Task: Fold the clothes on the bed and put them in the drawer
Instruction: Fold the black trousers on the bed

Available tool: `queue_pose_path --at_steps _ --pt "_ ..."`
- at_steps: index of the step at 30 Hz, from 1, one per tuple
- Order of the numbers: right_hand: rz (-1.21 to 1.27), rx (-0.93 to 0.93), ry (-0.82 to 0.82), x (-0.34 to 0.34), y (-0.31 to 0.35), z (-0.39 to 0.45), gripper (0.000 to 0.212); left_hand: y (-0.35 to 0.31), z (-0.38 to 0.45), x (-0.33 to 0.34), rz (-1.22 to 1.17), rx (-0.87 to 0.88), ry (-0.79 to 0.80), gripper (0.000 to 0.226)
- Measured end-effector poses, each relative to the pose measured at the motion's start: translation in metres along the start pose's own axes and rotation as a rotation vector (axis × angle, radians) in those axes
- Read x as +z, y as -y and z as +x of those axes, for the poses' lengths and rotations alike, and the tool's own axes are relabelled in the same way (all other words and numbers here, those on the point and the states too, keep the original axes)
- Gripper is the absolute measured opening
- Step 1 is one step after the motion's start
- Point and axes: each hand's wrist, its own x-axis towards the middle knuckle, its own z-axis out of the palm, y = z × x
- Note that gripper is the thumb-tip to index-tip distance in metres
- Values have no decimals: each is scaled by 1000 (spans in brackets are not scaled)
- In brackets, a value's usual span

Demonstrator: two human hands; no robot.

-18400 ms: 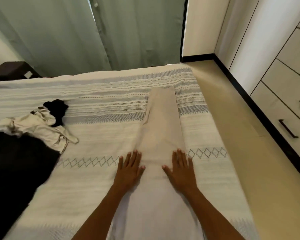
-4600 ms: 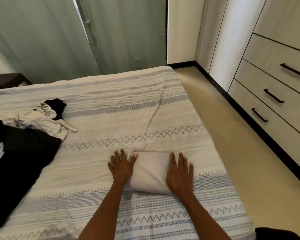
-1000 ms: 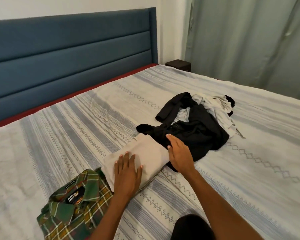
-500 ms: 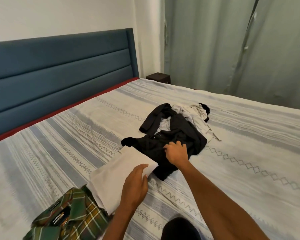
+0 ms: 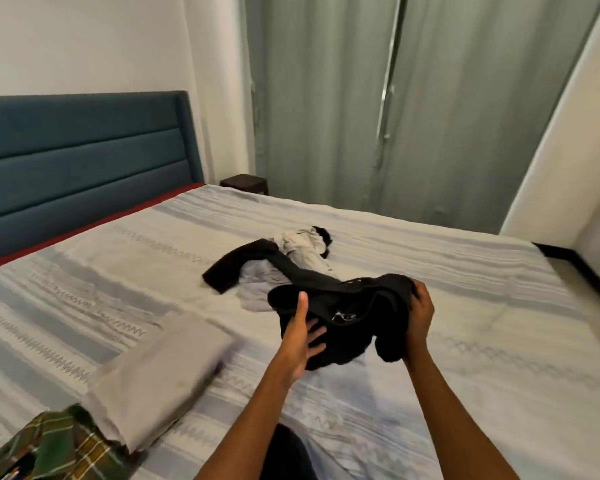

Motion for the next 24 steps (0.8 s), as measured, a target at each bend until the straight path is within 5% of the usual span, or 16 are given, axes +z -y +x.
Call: queue_pose_path --at_steps 11,15,21,24 --pt "-216 -174 -252 -239 91 -88 19 96 -44 243 237 -24 523 94" --pt "-394 -24 -114 -299 75 -142 16 145 -74 261 276 -143 608 45" --pt "-545 517 308 -340 86 -179 34 171 -81 227 890 -21 577 59" --pt "-694 403 218 -339 92 -155 35 157 -90 212 959 59 588 58"
